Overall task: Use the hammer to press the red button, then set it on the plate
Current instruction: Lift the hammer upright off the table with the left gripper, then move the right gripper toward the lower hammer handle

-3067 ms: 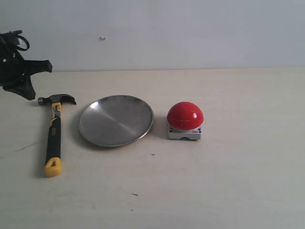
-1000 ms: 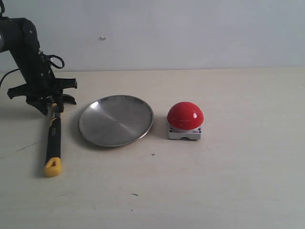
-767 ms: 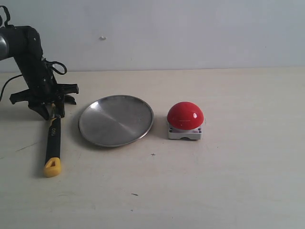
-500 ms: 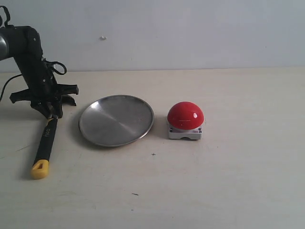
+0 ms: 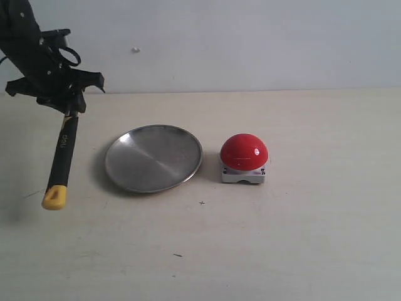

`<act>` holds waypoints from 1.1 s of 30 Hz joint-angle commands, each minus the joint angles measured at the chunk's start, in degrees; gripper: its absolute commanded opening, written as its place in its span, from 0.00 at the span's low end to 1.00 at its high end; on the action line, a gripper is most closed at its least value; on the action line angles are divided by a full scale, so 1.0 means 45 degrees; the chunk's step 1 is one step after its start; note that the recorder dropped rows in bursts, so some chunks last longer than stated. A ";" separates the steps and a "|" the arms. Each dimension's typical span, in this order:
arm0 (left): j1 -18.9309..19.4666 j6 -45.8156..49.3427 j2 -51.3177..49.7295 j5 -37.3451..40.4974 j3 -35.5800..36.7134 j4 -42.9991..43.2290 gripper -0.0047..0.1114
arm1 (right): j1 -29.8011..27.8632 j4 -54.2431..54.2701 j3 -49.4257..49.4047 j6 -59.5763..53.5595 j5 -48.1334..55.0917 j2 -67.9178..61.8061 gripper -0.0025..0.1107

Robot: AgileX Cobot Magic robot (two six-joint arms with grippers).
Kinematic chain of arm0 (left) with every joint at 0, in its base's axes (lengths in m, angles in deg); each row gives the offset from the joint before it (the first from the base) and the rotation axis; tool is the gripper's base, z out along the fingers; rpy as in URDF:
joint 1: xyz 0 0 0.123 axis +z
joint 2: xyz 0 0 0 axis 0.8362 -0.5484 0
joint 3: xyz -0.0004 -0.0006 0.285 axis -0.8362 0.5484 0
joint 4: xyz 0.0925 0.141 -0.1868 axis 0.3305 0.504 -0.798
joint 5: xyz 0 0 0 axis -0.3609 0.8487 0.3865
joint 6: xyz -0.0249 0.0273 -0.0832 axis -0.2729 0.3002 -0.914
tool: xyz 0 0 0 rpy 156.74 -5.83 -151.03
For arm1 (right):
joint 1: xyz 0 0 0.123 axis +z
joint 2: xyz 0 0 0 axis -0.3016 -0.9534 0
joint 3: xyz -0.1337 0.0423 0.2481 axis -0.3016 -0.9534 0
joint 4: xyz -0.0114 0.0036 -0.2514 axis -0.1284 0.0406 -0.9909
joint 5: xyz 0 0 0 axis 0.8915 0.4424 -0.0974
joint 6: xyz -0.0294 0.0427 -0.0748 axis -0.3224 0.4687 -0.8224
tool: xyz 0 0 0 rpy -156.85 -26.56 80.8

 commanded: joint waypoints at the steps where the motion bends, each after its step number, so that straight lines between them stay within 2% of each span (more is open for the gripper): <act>1: -0.0083 0.0330 0.2593 -0.1241 0.1644 -0.0480 0.04 | -0.0094 0.0007 -0.0054 -0.0107 -0.0057 0.0087 0.02; 4: -0.0112 0.1913 0.4581 -0.2321 0.3344 -0.2782 0.04 | -0.0094 0.0007 -0.0054 -0.0107 -0.0057 0.0087 0.02; 7: -0.0167 0.5417 0.7214 -0.3121 0.5594 -0.6750 0.04 | -0.0094 0.0007 -0.0054 -0.0107 -0.0057 0.0087 0.02; 8: -0.0258 0.5978 0.7707 -0.3333 0.6065 -0.7374 0.04 | -0.0094 0.0007 -0.0054 -0.0107 -0.0057 0.0087 0.02; 11: -0.0856 0.8096 0.9644 -0.4872 0.8349 -0.9964 0.04 | -0.0094 0.0007 -0.0054 -0.0107 -0.0057 0.0087 0.02; 14: -0.1454 0.9874 1.0635 -0.5838 0.9426 -1.1714 0.04 | -0.0094 -0.0379 -0.0054 -0.0107 -0.0722 0.0087 0.02; 19: -0.1904 1.0924 1.0847 -0.5717 0.9939 -1.3424 0.04 | -0.0094 0.1945 -0.0054 0.0999 -0.2504 0.0087 0.02; 23: -0.2562 1.3223 1.0802 -0.6378 1.0411 -1.5036 0.04 | -0.0094 0.2333 -0.0054 0.0999 -0.4227 0.0087 0.02; 27: -0.2637 1.4461 1.0802 -0.6554 1.0570 -1.6633 0.04 | -0.0094 0.2896 -0.0054 0.1230 -0.4940 0.0087 0.02; 31: -0.2637 1.6103 1.0794 -0.6528 1.0570 -1.8312 0.04 | -0.0094 0.5340 -0.0054 0.3228 -0.5310 0.0087 0.02; 33: -0.2637 1.6797 1.0772 -0.6491 1.0570 -1.9057 0.04 | -0.0069 0.5356 -0.0054 0.4488 -0.5310 0.0087 0.02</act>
